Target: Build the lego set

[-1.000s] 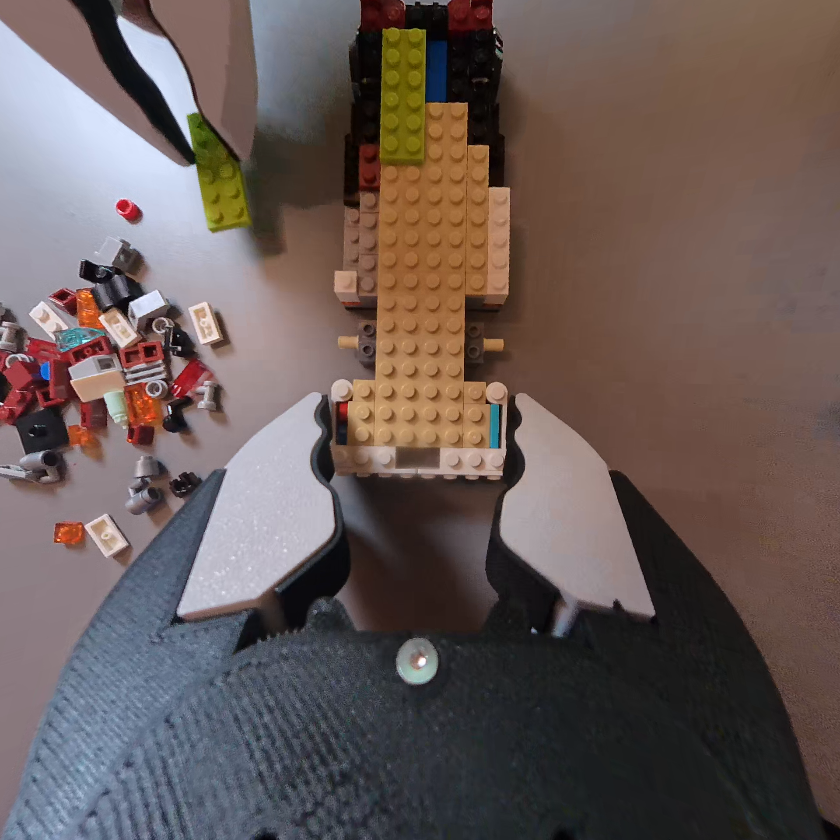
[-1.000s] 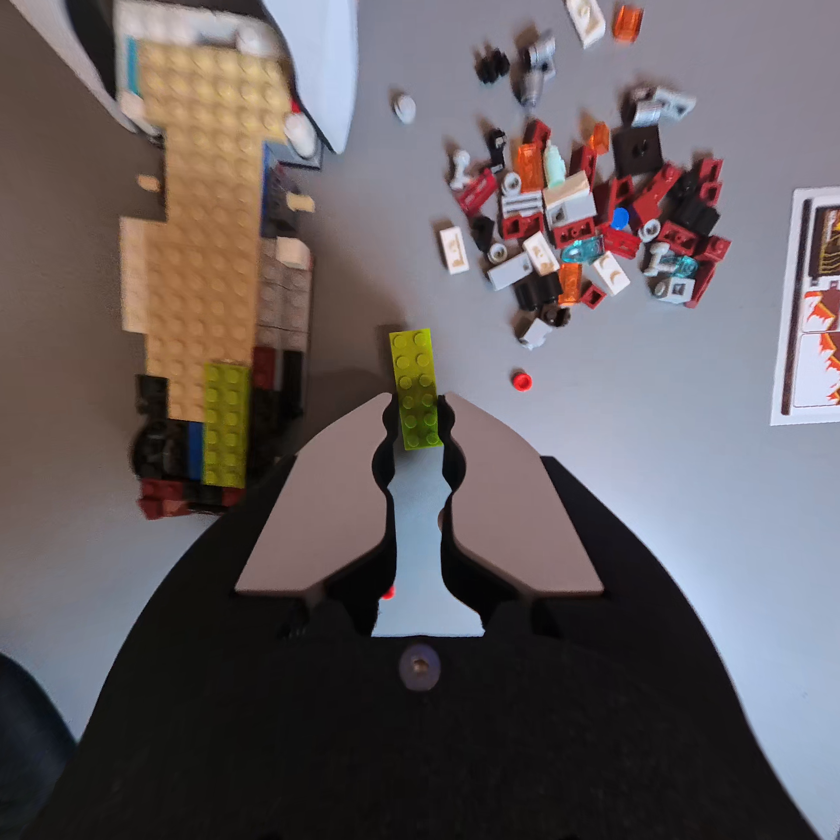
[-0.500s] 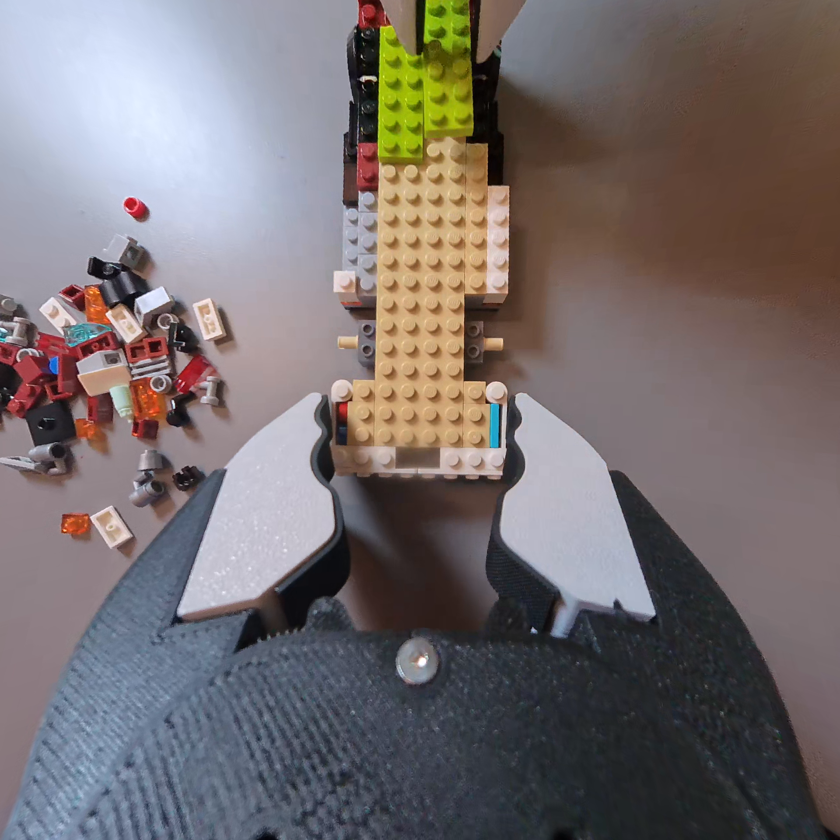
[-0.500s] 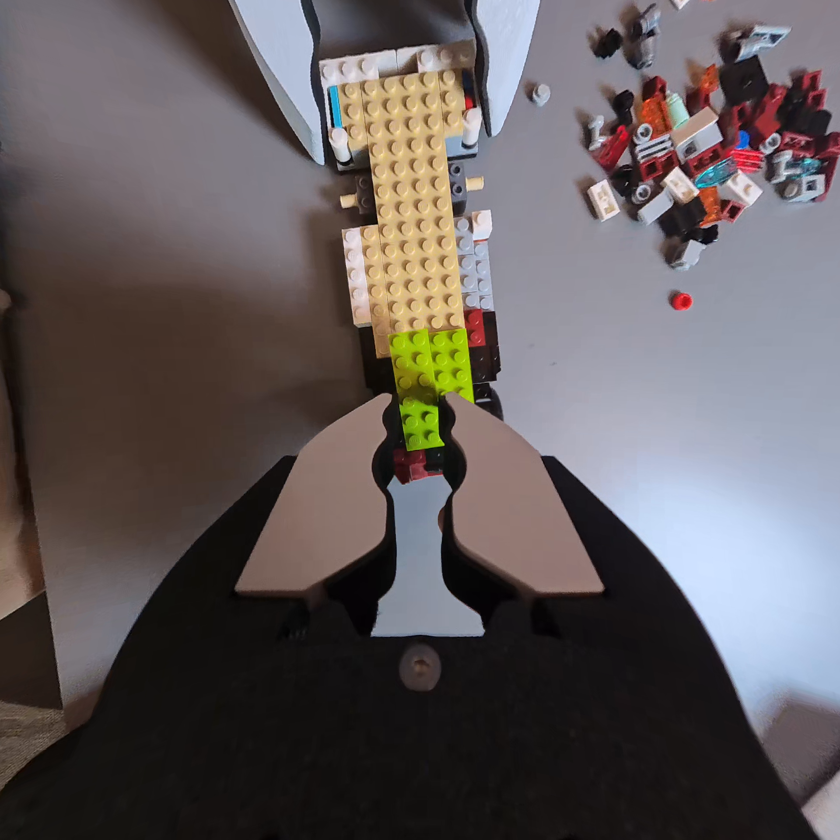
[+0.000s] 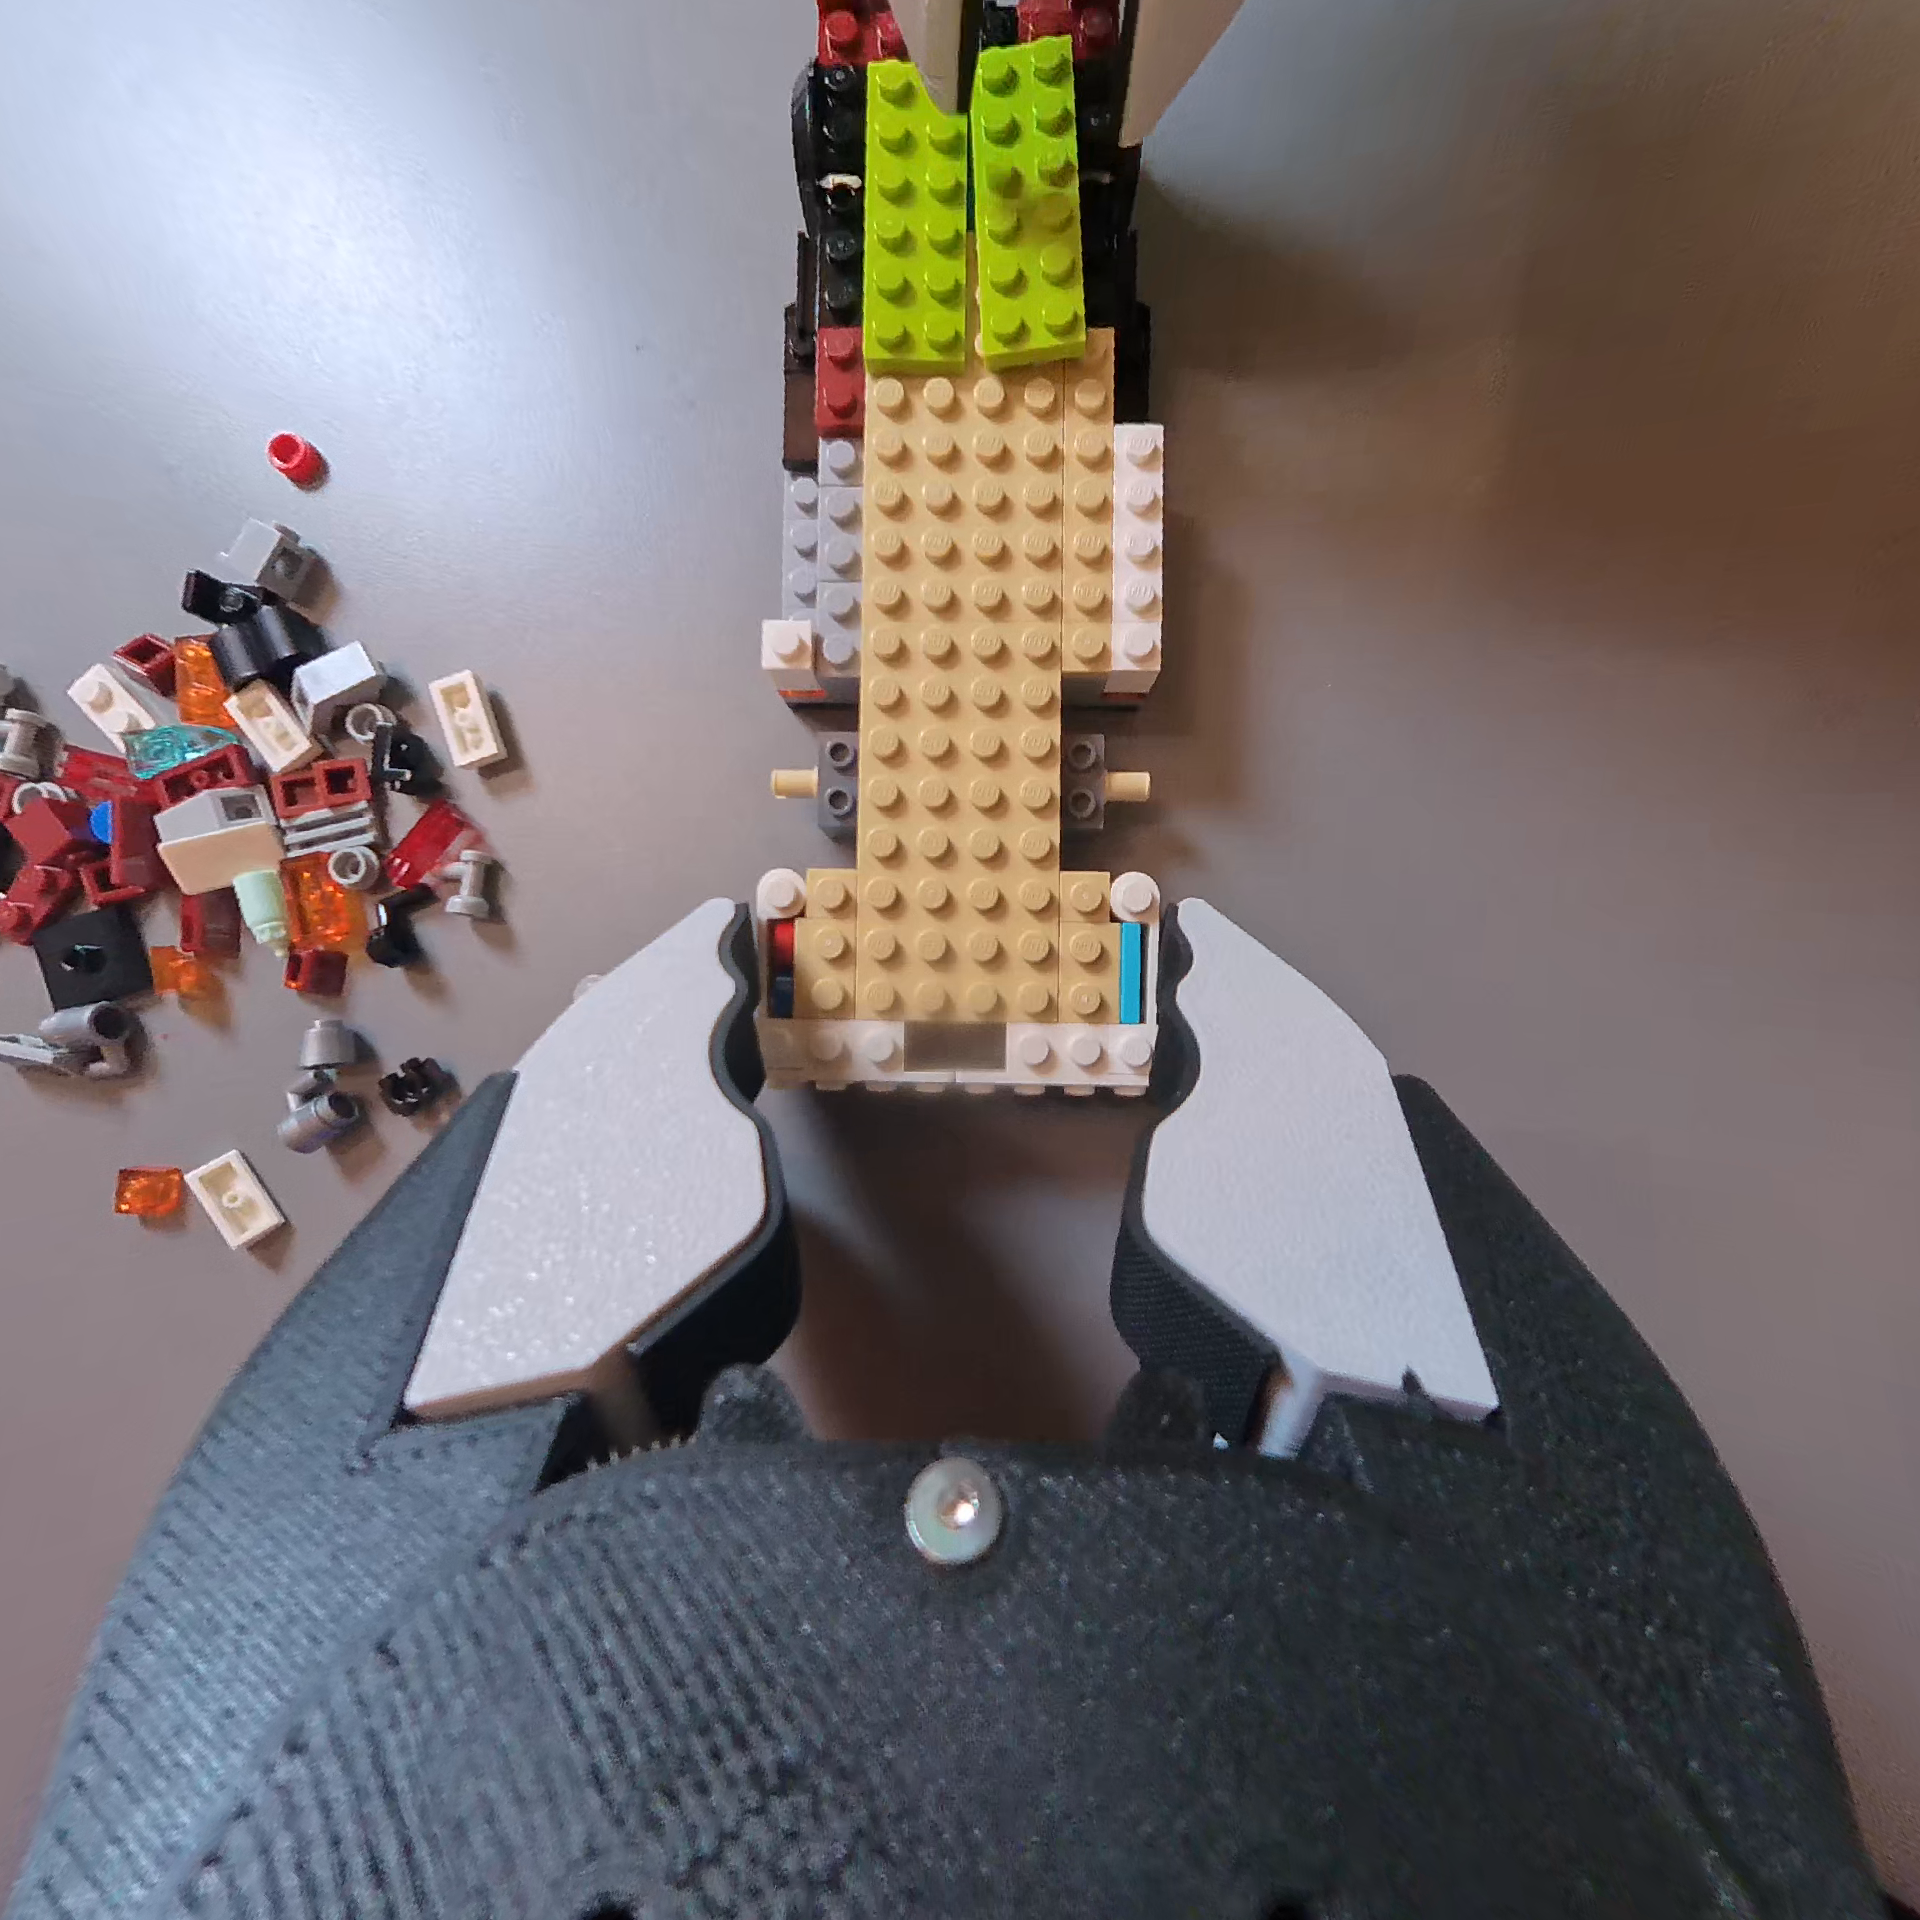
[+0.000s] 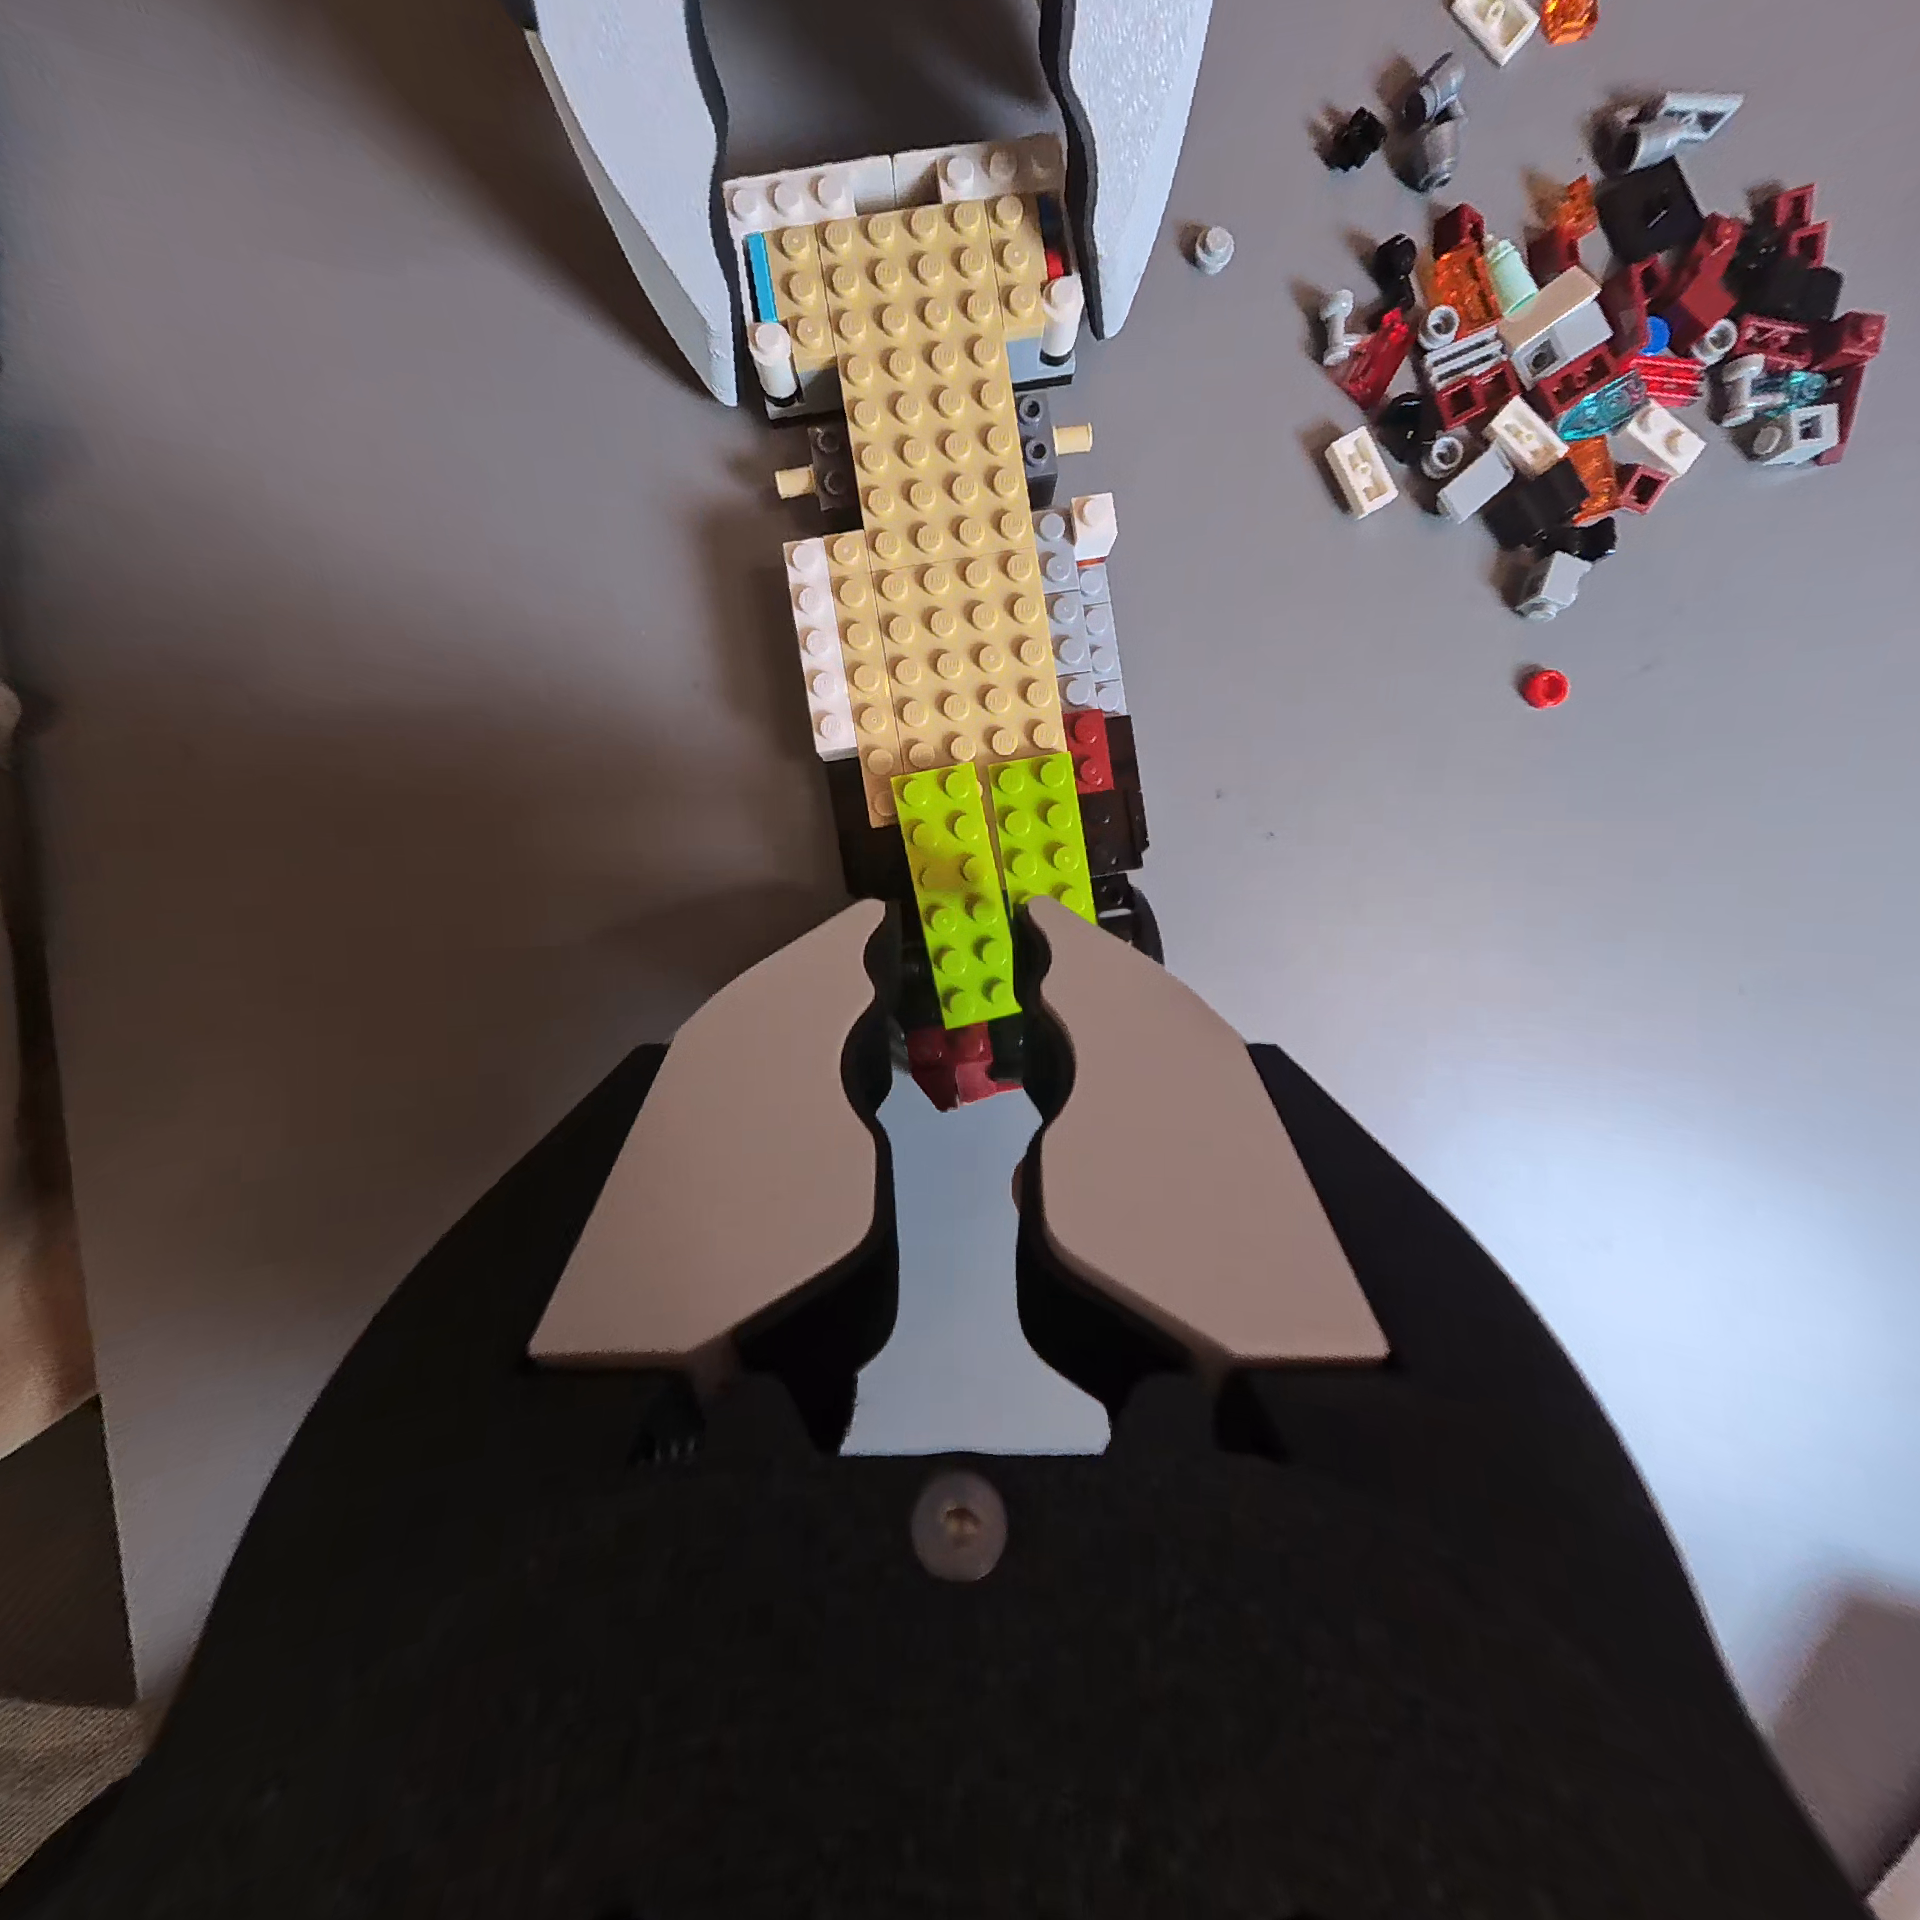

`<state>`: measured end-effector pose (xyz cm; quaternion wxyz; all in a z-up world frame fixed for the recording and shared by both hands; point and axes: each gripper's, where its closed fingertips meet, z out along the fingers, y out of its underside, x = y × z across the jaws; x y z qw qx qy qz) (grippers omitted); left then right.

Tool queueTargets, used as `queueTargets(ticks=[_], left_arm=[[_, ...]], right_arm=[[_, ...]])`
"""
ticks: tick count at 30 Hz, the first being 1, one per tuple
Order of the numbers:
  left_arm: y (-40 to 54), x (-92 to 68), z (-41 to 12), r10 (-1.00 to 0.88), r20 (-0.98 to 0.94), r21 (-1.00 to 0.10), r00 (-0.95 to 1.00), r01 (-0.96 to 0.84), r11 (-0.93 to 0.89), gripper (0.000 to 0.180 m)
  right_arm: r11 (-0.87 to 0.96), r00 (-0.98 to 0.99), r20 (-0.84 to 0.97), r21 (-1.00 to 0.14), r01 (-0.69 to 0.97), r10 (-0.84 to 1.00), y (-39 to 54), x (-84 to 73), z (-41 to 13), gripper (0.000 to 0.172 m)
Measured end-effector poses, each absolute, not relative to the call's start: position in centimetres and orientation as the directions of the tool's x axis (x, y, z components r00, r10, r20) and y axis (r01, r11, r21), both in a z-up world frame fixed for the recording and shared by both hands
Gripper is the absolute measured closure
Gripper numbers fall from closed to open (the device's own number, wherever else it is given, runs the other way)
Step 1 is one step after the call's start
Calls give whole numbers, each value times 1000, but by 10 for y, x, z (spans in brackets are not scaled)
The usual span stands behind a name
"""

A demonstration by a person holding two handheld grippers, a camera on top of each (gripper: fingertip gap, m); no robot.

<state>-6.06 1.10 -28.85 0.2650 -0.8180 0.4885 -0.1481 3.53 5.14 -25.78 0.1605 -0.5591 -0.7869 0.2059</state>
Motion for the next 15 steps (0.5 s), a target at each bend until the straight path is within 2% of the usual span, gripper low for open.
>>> queueTargets(ticks=[10, 15], left_arm=[[11, -60, -288, -877, -16, -577, 479, -721, -384, 106], [10, -61, -289, -879, -17, -578, 477, -722, -381, 106]], right_arm=[[321, -334, 73, -520, 791, 940, 47, 23, -265, 165], [314, -336, 59, -531, 787, 940, 45, 23, -263, 161]])
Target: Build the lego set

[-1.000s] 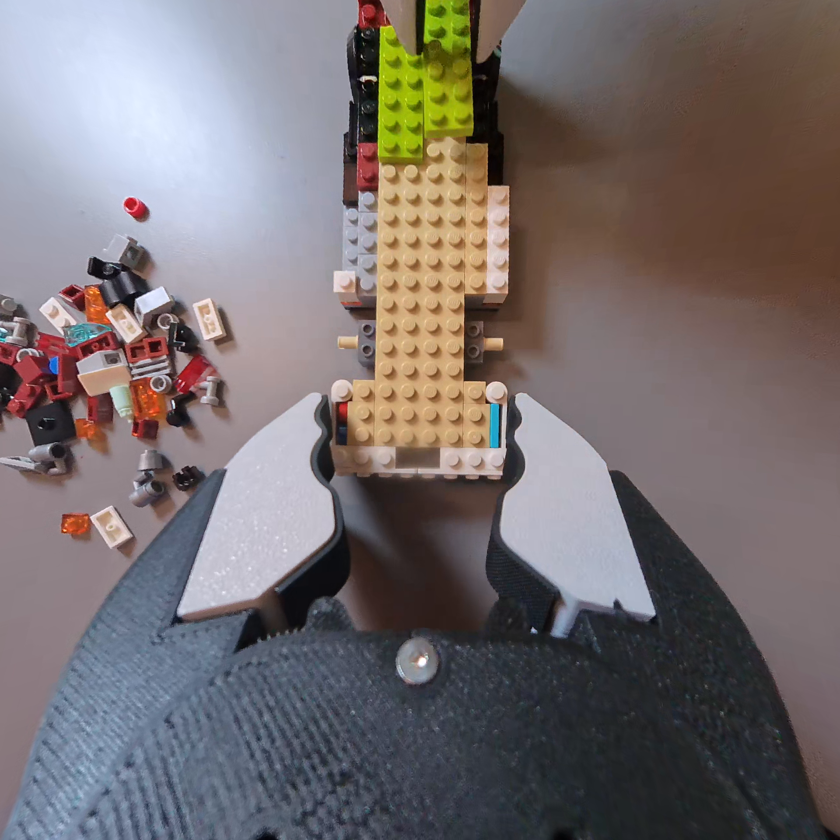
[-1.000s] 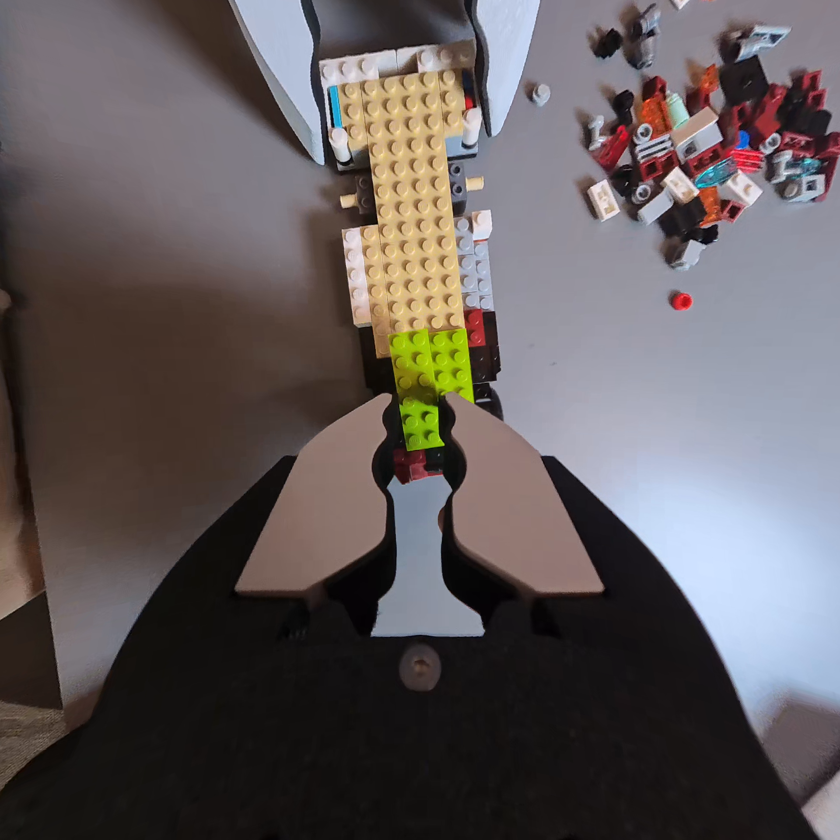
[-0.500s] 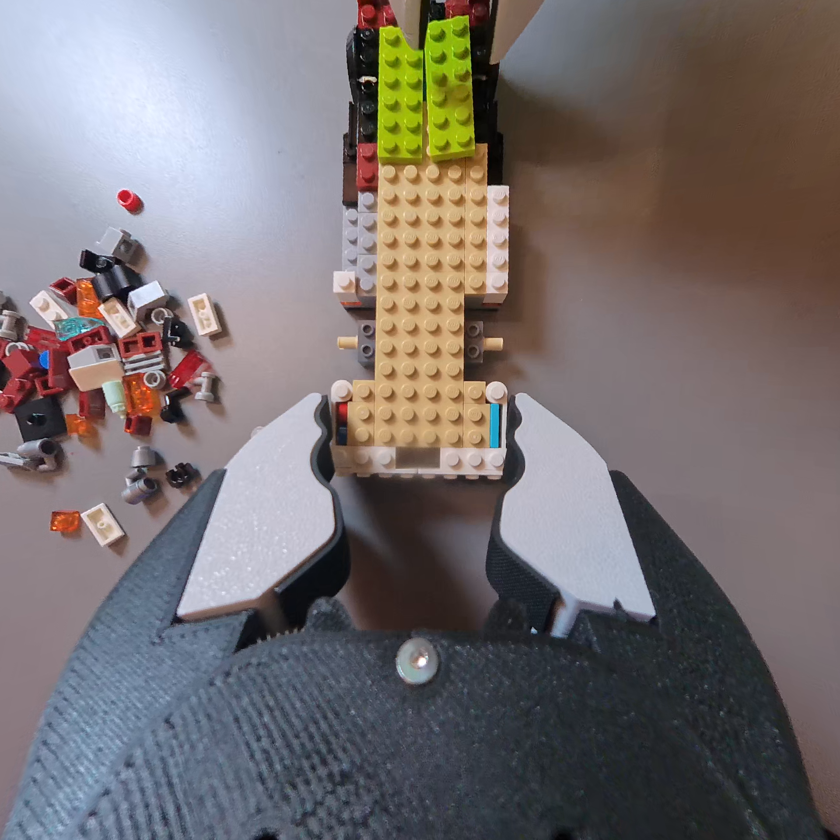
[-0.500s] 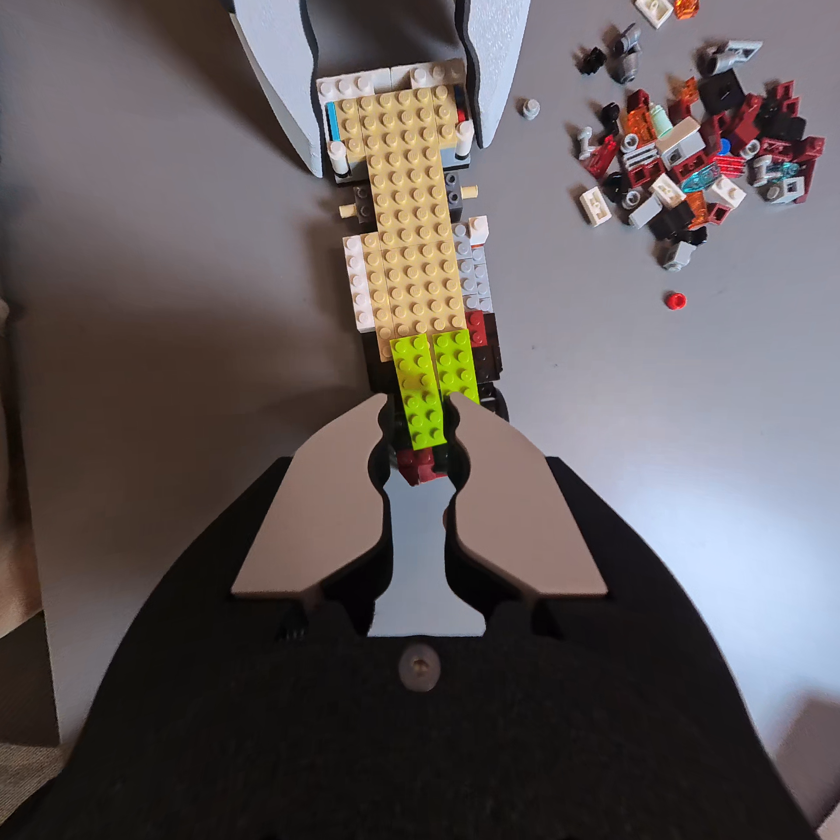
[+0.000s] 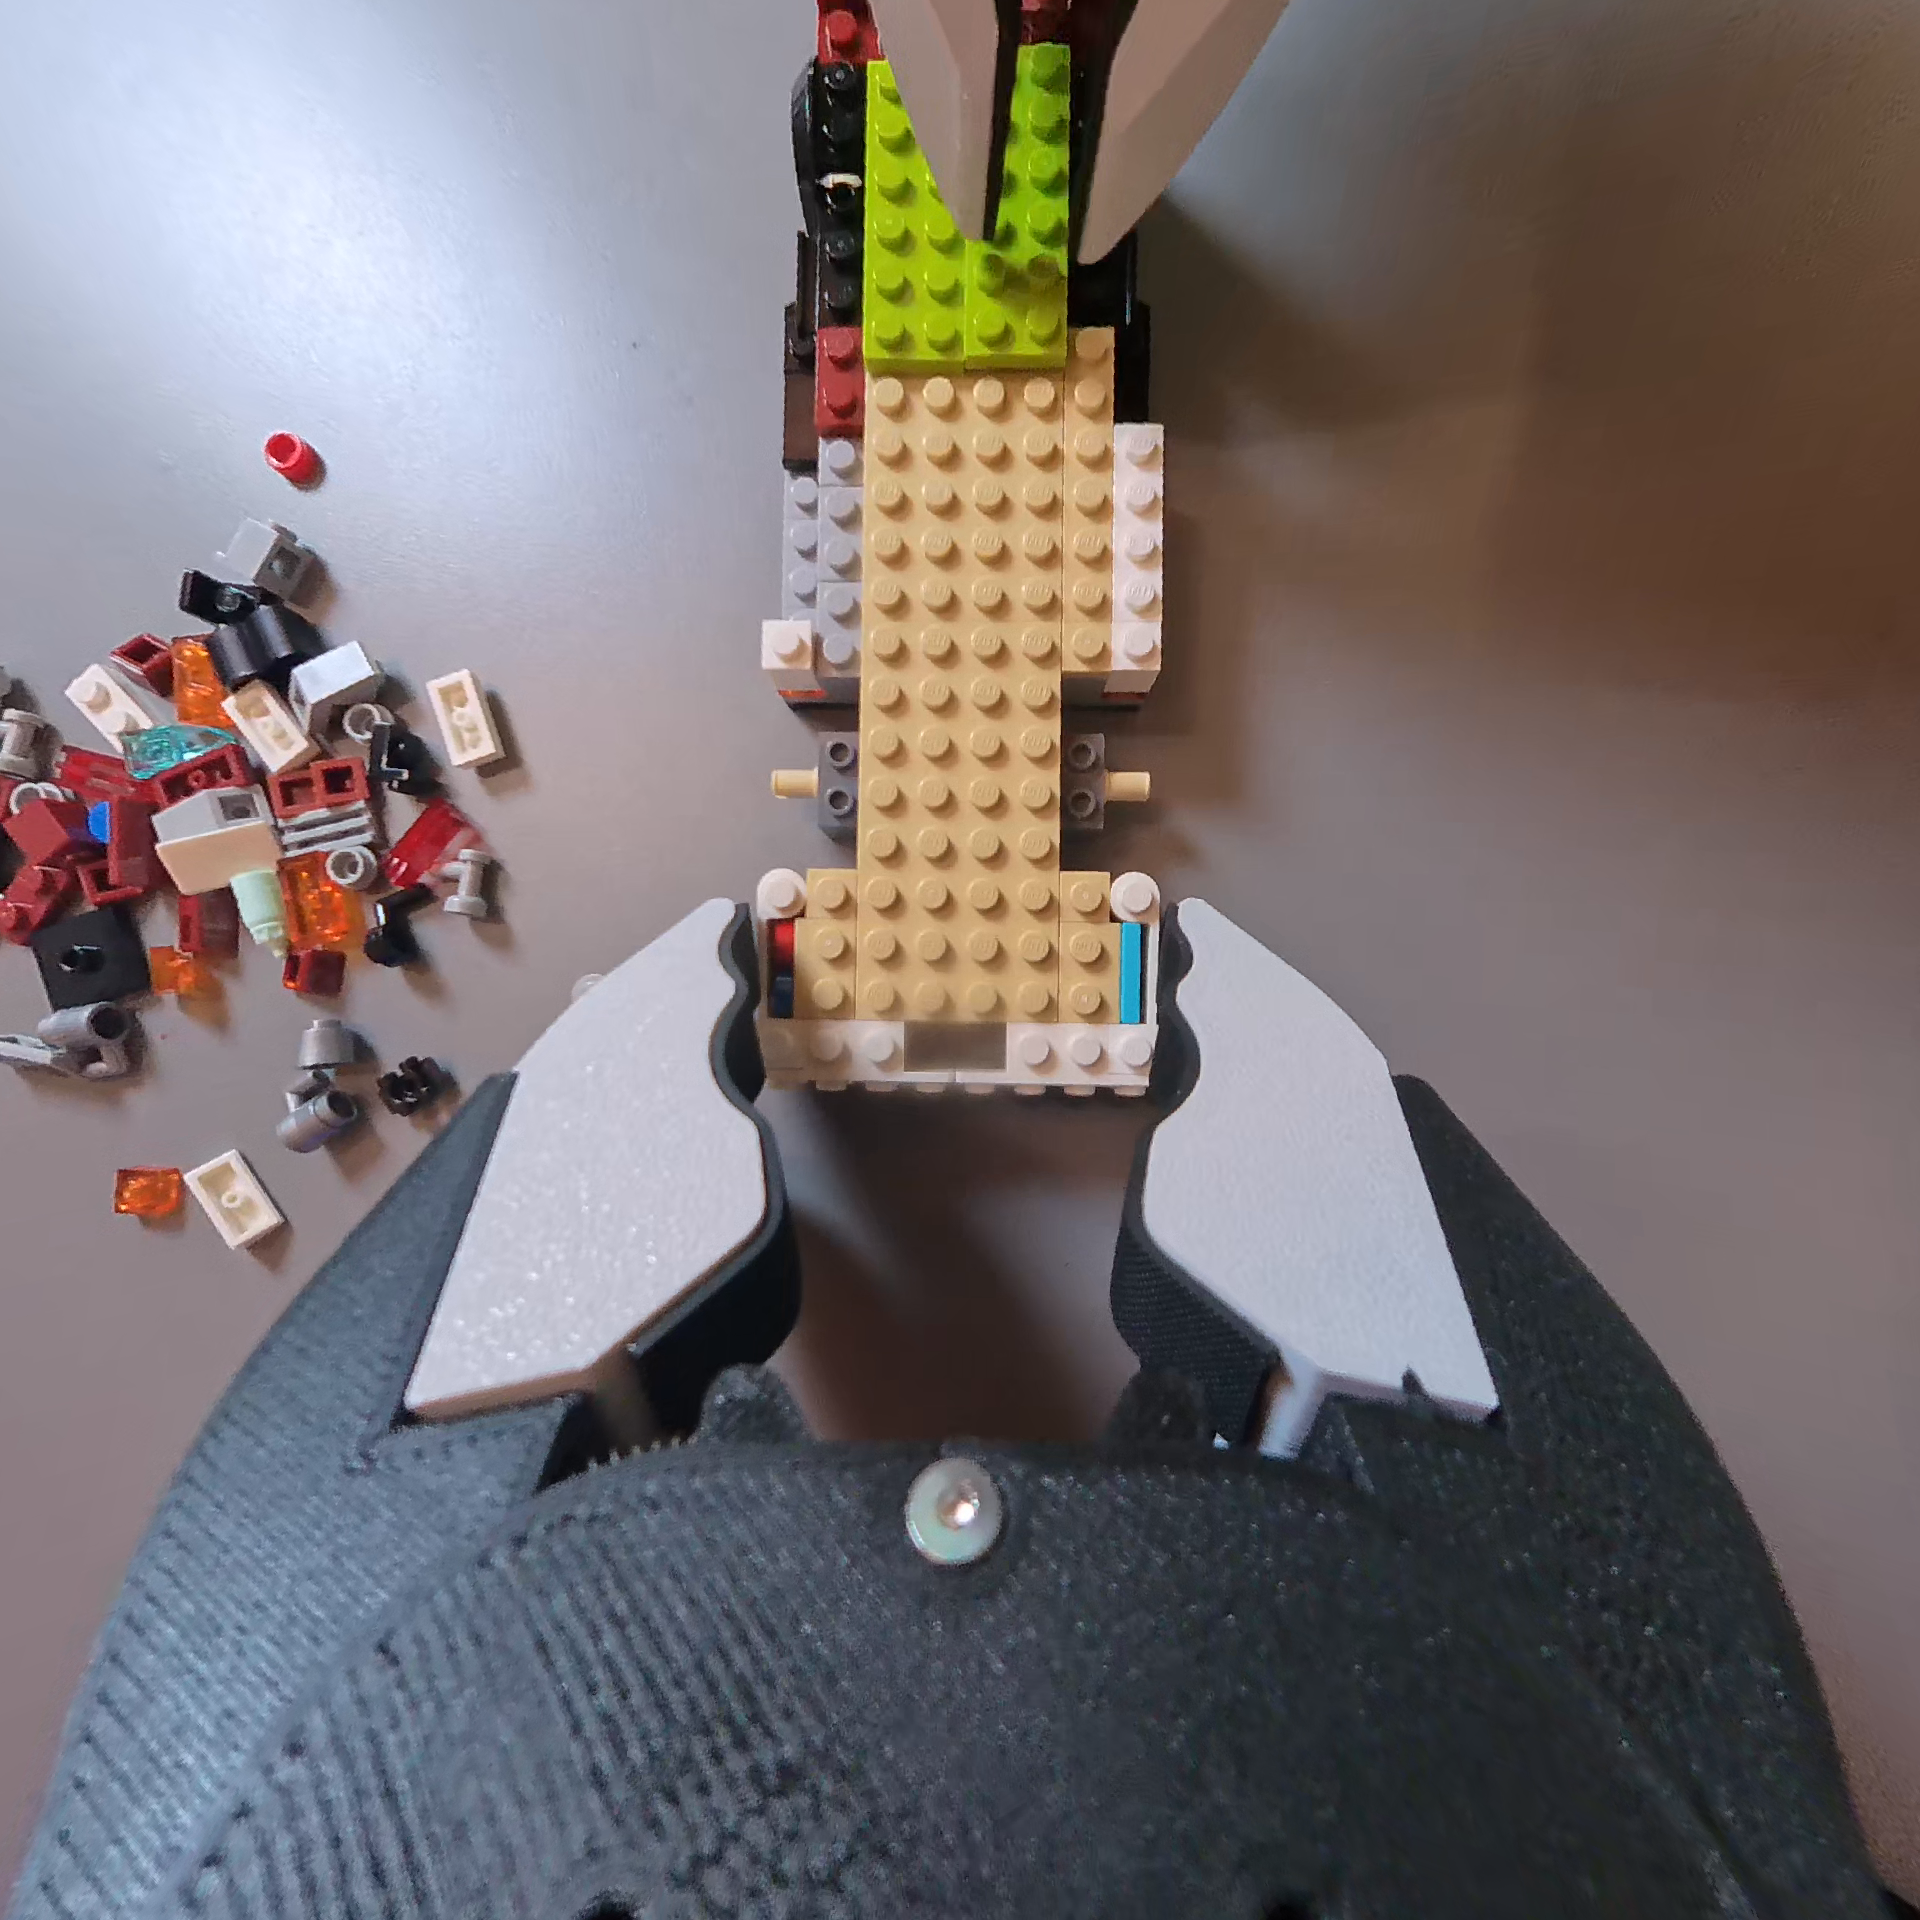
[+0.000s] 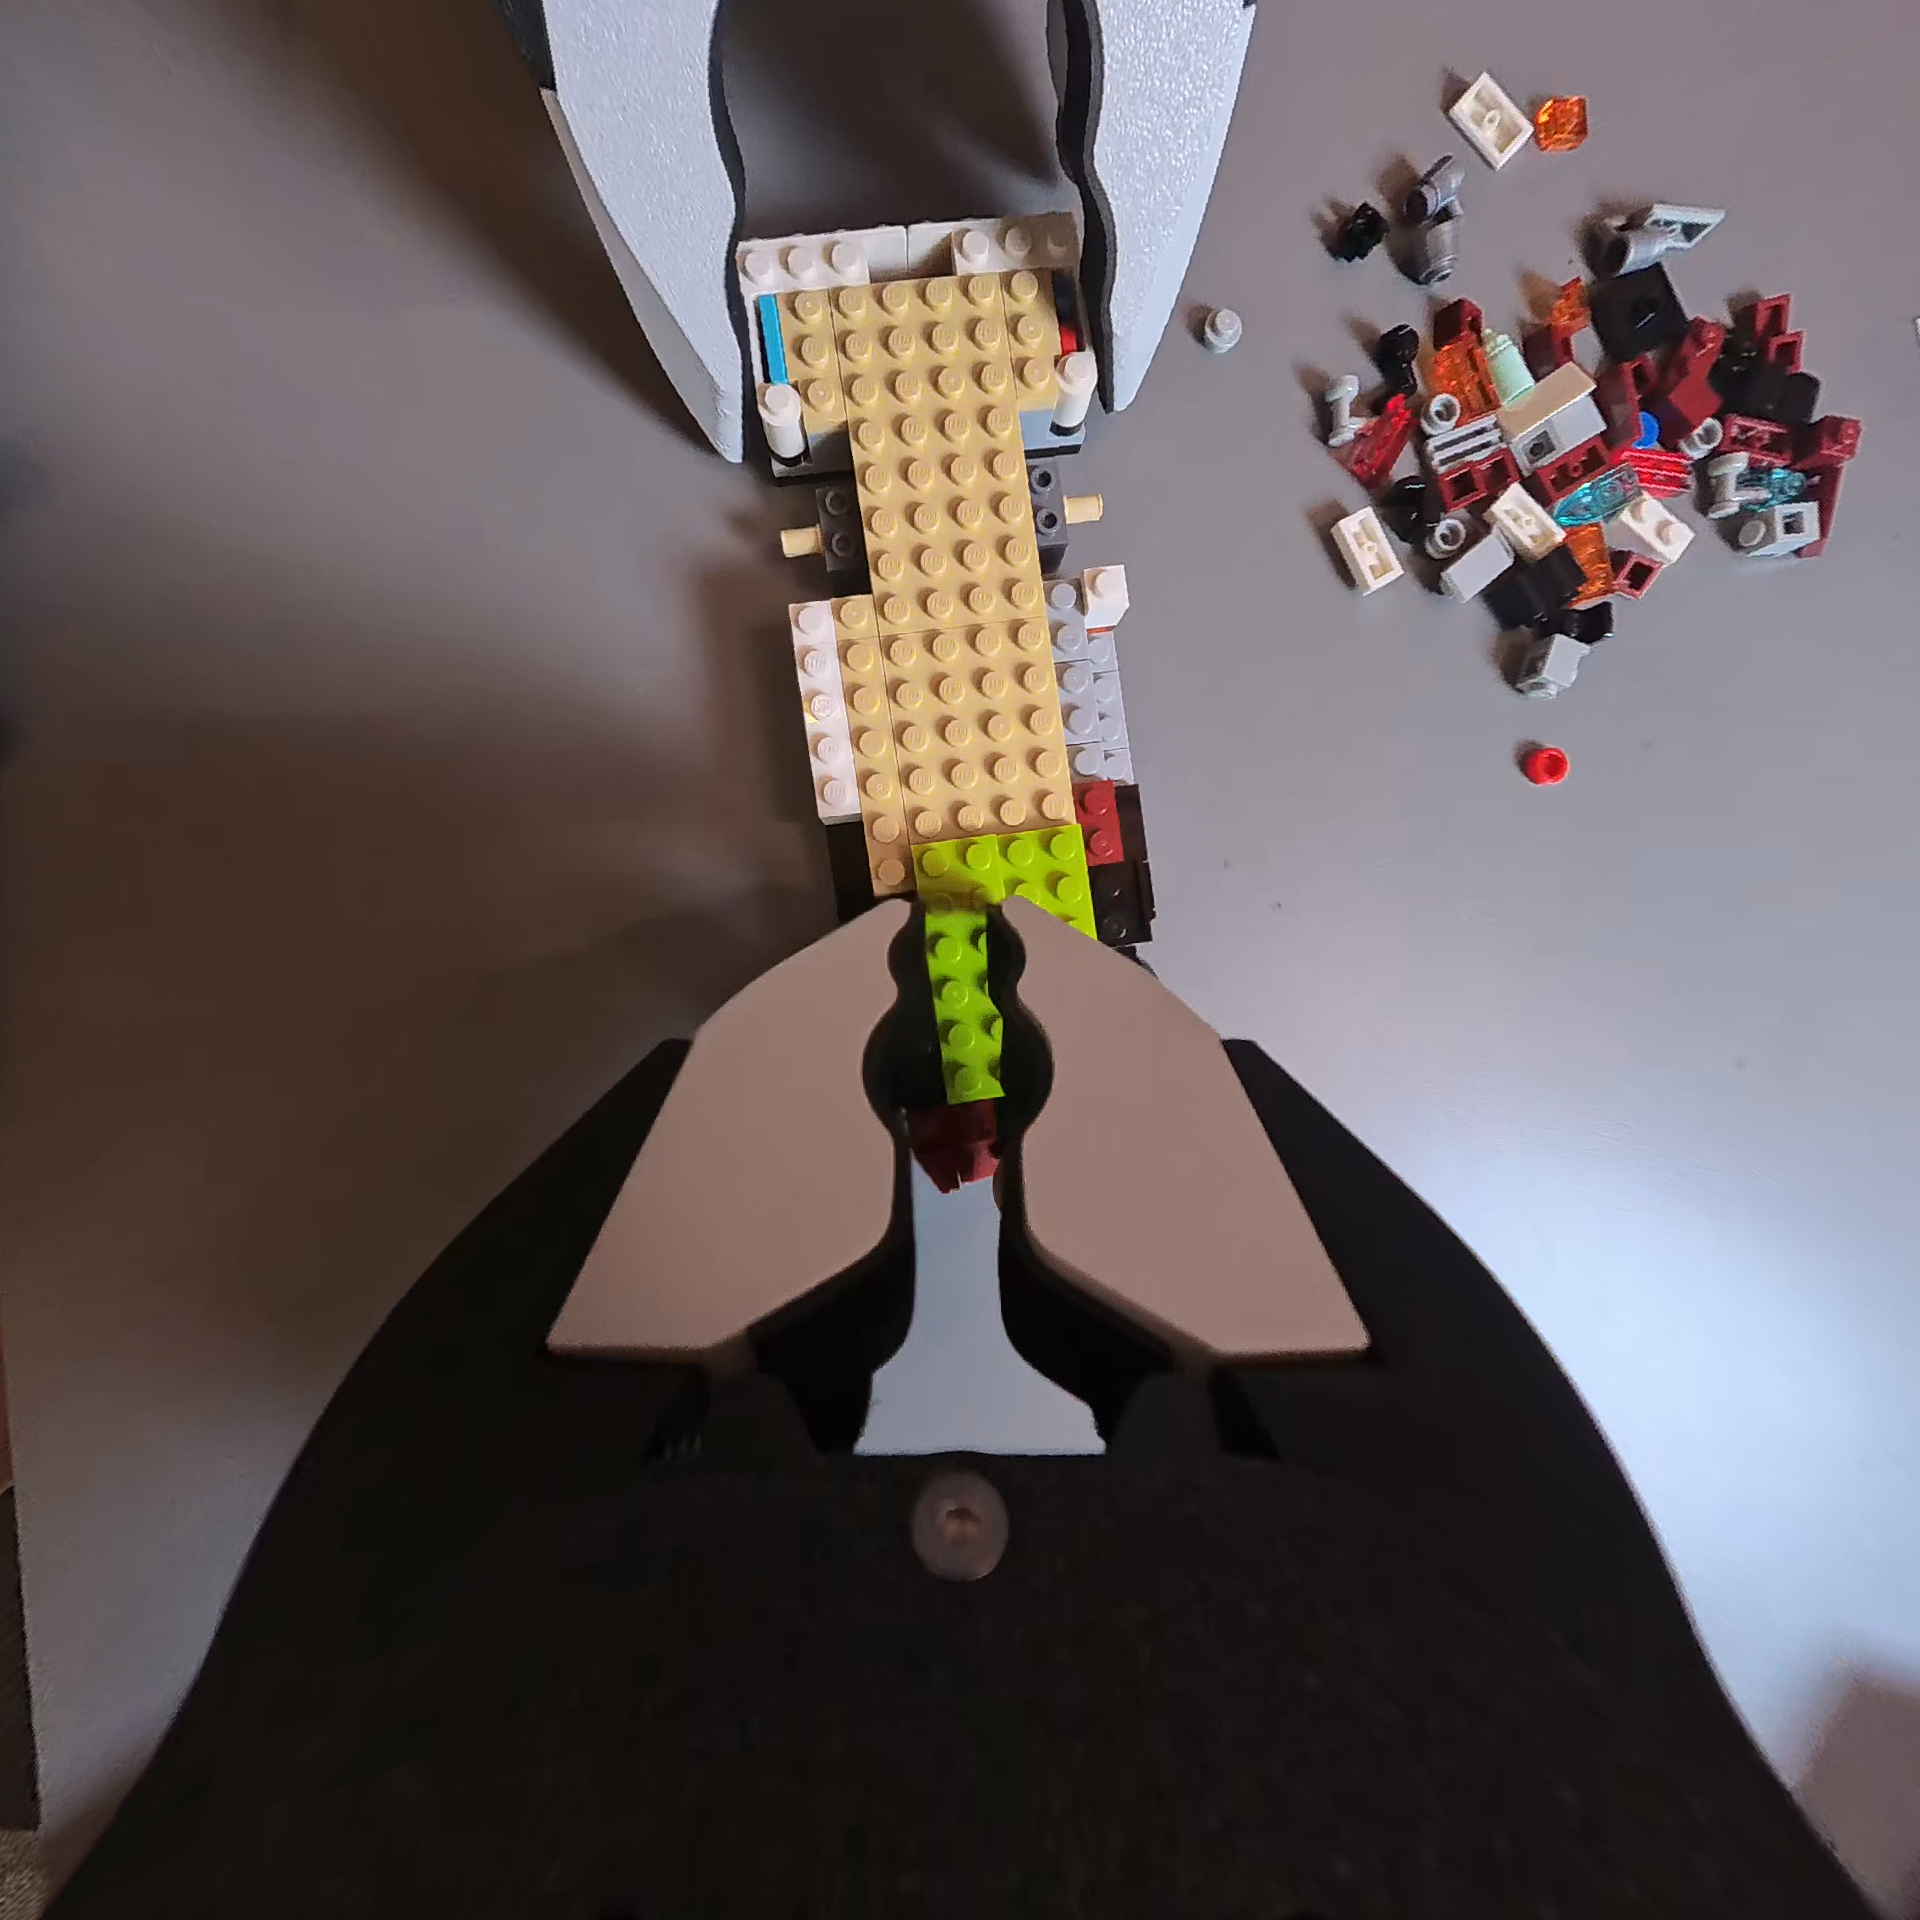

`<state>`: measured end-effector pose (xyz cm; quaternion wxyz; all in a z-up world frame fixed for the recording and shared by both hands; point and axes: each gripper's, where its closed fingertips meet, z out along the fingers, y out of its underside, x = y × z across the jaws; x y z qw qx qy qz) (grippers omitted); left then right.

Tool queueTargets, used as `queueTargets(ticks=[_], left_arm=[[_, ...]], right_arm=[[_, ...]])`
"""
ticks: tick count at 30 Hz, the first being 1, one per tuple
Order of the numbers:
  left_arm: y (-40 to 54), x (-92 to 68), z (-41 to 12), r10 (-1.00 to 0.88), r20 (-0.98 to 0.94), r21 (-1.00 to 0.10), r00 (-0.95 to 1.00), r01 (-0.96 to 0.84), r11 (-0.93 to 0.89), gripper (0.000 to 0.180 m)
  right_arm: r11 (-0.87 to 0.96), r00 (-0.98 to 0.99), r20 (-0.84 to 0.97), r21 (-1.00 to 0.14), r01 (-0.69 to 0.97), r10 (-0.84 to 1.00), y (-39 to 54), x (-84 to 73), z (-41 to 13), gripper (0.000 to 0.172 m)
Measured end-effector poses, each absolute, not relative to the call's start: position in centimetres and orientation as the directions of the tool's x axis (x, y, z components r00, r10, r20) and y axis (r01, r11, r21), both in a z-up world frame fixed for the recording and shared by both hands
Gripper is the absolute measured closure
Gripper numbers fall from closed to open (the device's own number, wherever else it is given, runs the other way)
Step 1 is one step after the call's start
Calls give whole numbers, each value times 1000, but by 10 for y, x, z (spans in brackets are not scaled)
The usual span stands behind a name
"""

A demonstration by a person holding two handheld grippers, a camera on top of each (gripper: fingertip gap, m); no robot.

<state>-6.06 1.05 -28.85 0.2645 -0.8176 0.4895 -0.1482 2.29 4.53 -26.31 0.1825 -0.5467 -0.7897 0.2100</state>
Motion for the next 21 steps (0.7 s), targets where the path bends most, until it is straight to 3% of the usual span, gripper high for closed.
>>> queueTargets(ticks=[7, 13, 16, 21], left_arm=[[10, -62, -288, -877, 0, -576, 481, -717, -393, 106], [10, -63, -286, -864, 64, -562, 500, -697, -445, 106], [9, -61, -284, -850, 117, -549, 513, -680, -486, 107], [9, -59, -277, -820, 203, -533, 536, -641, -551, 107]], right_arm=[[348, -320, 158, -598, 721, 934, 50, 37, -242, 147], [532, -287, 481, -517, 670, 829, 48, 44, -257, 134], [634, -275, 655, -403, 660, 704, 54, 40, -262, 134], [686, -262, 777, -281, 671, 573, 64, 37, -270, 137]])
